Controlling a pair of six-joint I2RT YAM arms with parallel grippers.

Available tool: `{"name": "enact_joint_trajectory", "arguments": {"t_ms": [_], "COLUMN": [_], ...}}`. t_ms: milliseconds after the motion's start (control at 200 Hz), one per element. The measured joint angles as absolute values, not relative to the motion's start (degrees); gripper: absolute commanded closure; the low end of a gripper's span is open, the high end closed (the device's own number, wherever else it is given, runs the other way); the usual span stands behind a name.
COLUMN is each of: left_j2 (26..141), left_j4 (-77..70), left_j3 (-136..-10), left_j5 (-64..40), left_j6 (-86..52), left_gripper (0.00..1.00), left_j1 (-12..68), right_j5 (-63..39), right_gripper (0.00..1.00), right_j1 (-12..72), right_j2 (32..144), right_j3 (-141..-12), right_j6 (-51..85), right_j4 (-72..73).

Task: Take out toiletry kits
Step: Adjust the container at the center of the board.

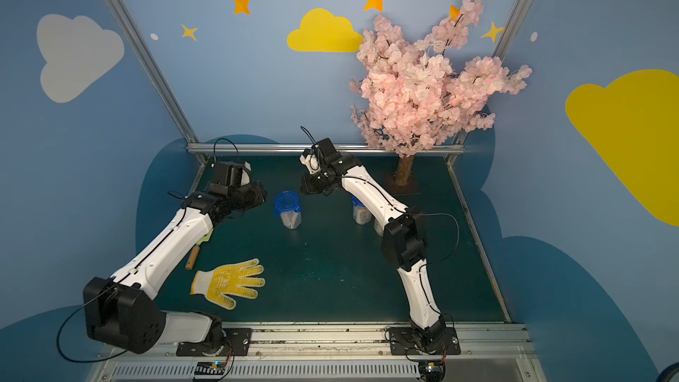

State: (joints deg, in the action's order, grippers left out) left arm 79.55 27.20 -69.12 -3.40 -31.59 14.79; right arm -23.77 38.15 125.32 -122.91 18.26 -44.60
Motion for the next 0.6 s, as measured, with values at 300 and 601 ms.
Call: {"name": "enact_joint_trajectory", "arguments": {"t_ms": [300,601], "left_j2": [80.47,80.88], "left_j4": [26.98,26.96], "left_j3": [-66.26,-62.35], "left_j5": [-6.07,-6.59], "left_j6": [-32.86,-34.3], "left_gripper": [0.98,0.98], "left_j1": [19.99,22.52], "right_j5": [-22.83,-21.91], "right_gripper": [0.97,0.97], "right_j1": [37.3,37.76], "right_j2": [127.81,132.29], "right_j3": [-123.46,-125.58], "right_j6": [18.7,18.85], "right_j4": [-45.15,-46.76]}}
